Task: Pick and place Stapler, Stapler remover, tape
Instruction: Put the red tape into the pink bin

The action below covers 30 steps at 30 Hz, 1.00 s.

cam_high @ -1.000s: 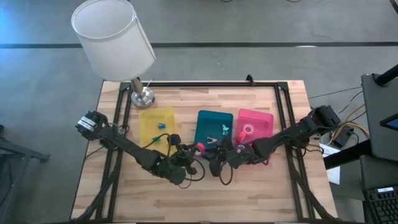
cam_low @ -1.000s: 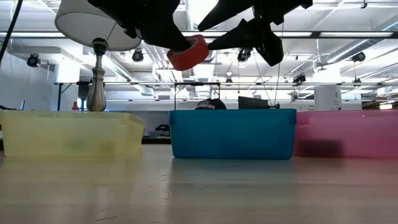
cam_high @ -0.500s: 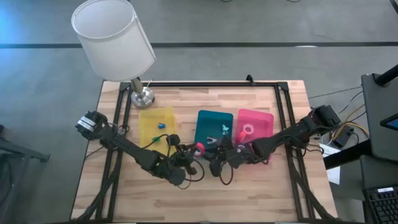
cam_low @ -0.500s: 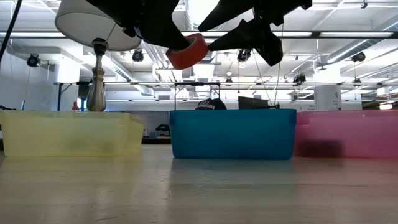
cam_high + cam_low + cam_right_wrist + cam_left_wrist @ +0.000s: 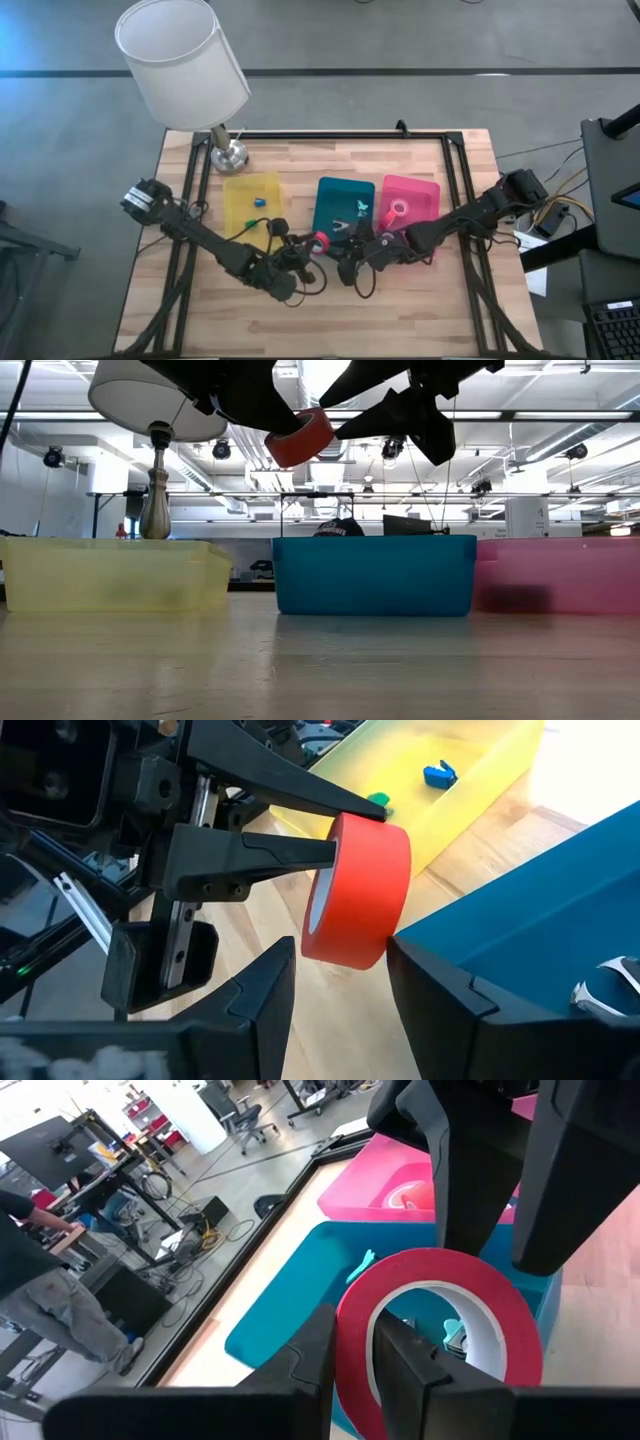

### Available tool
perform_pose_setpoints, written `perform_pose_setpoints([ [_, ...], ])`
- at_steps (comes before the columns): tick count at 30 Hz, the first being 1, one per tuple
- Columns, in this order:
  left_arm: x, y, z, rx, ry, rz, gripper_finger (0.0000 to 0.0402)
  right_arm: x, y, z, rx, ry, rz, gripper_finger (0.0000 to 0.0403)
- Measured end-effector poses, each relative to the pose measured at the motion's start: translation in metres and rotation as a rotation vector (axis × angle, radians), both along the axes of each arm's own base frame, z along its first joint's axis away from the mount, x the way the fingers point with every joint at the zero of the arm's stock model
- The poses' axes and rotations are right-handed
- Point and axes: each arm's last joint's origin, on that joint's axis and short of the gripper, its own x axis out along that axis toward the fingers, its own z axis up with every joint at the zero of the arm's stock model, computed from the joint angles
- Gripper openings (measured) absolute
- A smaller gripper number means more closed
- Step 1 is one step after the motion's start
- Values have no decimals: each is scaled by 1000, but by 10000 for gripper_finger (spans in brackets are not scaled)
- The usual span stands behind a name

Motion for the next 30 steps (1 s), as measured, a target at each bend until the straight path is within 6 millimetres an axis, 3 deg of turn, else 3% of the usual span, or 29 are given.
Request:
perform_pose_setpoints([
  [30,3,-7,8,-91,-102,-44,55,1,0,3,-46,-28,9,159],
])
